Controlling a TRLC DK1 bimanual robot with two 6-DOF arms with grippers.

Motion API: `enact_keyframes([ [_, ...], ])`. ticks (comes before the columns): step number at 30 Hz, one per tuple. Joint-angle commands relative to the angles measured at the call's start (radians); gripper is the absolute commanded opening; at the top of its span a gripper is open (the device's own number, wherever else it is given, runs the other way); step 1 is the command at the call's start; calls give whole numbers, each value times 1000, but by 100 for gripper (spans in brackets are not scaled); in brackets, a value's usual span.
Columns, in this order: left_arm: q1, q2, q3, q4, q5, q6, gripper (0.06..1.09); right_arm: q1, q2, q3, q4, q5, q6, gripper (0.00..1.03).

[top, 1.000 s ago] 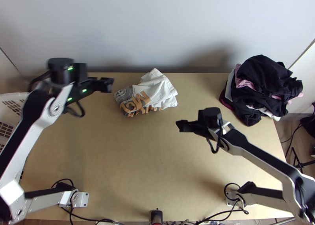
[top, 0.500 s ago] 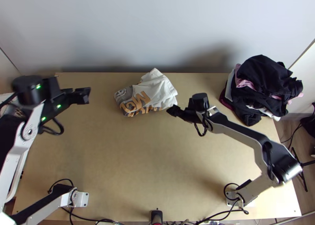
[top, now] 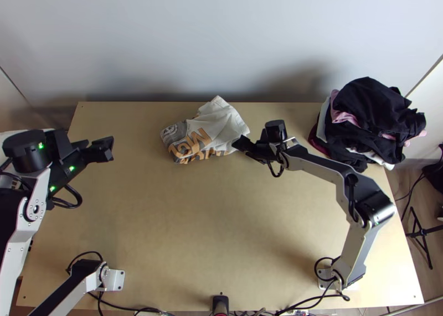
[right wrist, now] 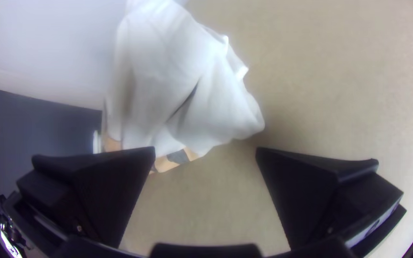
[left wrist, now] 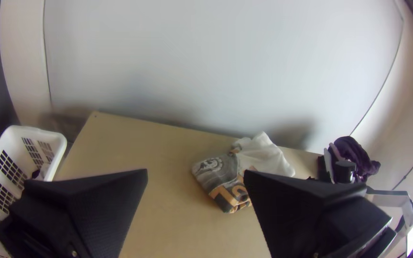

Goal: Fold the t-shirt

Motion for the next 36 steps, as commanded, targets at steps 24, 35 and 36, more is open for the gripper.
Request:
enact_keyframes([
  [24,63,-83,-114,66,-1,30,103,49,253,397,-66,7,12,98],
  [35,78,-95,-160,66,-1,48,103,61,299,549,-322,30,-166,4],
  [36,84,-95,-161,70,1,53,103,64,281,531,-322,36,-176,3],
])
